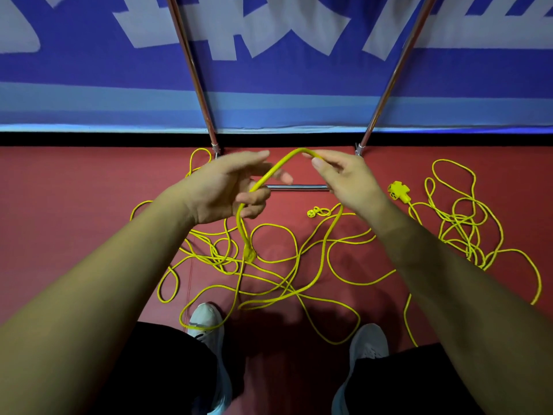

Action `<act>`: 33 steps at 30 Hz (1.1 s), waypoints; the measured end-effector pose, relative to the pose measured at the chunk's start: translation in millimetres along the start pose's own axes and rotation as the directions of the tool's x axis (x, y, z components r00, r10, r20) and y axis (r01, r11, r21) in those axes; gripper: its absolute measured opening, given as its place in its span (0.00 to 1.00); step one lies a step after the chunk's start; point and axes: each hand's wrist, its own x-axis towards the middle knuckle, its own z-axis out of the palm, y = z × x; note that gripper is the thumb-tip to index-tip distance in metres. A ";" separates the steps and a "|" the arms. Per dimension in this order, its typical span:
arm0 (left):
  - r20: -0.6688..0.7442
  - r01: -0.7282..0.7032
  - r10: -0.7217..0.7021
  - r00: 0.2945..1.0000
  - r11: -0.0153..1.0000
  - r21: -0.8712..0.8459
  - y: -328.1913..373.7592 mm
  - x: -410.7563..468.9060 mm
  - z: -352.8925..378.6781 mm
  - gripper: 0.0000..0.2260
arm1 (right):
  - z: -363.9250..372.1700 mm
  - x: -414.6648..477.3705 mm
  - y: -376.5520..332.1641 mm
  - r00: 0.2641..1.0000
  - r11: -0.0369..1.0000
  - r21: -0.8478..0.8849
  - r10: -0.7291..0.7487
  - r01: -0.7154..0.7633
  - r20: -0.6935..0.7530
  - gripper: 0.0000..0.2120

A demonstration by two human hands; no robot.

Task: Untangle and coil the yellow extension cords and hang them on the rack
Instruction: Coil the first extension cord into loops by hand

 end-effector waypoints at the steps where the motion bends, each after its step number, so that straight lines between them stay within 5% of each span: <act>1: 0.005 -0.014 0.013 1.000 0.999 0.048 -2.1 0.9 2.8 0.19 | 0.7 -0.7 -0.7 1.000 1.000 -0.009 -0.007 0.007 0.006 0.13; 7: 0.104 -0.226 0.235 0.966 0.970 -0.091 -4.6 7.3 3.1 0.10 | 3.7 1.0 -0.5 0.999 0.999 0.043 0.017 -0.019 0.046 0.10; 12: 0.126 -0.182 0.262 0.957 0.877 -0.445 4.4 3.8 -7.6 0.06 | 2.7 -1.7 20.8 0.965 0.985 0.011 0.167 -0.173 0.204 0.12; 21: 0.028 -0.290 0.386 0.922 0.738 -0.609 8.9 3.9 -8.4 0.07 | 24.3 -14.0 26.0 0.902 0.974 0.028 0.198 -0.225 0.385 0.08; 29: -0.082 -0.338 0.419 0.904 0.585 -0.737 6.7 7.5 -6.5 0.08 | 66.3 -41.3 11.9 0.669 0.896 0.179 0.160 -0.407 0.726 0.13; 33: -0.153 -0.391 0.424 0.892 0.558 -0.732 8.9 5.4 -9.0 0.09 | 67.9 -41.1 15.3 0.634 0.859 0.230 0.132 -0.457 0.762 0.09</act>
